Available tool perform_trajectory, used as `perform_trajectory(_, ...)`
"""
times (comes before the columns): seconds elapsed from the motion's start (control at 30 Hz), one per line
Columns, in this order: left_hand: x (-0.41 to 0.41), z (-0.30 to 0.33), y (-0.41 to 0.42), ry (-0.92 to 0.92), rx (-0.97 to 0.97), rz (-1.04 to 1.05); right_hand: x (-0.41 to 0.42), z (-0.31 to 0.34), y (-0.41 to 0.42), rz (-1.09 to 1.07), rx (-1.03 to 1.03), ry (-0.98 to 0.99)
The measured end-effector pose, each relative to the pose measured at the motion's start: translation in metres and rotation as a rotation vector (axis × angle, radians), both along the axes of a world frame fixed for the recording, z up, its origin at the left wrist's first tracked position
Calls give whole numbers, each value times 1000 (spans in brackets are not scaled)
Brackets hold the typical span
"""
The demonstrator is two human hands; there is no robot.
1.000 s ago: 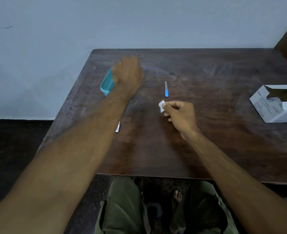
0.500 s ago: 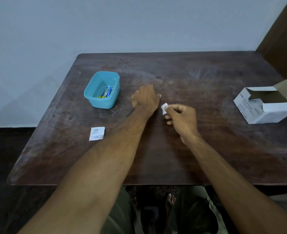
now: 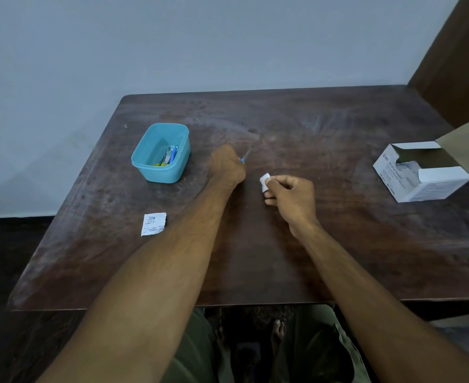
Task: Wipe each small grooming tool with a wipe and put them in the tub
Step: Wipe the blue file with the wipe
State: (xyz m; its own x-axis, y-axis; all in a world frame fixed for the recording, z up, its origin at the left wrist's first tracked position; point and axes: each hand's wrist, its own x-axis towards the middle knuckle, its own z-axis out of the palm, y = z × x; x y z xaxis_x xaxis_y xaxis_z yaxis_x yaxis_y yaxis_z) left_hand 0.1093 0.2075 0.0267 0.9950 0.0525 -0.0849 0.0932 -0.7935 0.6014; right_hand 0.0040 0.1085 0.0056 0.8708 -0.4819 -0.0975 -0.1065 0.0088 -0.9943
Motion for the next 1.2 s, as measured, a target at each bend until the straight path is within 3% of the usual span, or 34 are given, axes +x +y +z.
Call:
perform_trajectory(0.2,-39,-7,19,87,-677,70,-2,-3,-1,-6,44,-26)
perform_trajectory(0.27,-55,-12,26,82,-776,55,-4,-3,-1,-3,34,-51)
perform_trajectory(0.47,-85,-18,39,102,-881,15,-9,1,2,35,-150,-213)
perform_trajectory(0.6,-92,-19,40,160,-952,45,-12,11,6,106,-642,-348)
perform_trajectory(0.7,-95,-22,41,177,-985,33,-12,14,12,207,-865,-356)
perform_trajectory(0.93,-98,-25,49,169,-1094,-64,-17,8,31,437,-1128,-291)
perform_trajectory(1.2,-97,-26,50,137,-1229,7,-12,13,31,453,-1283,-200)
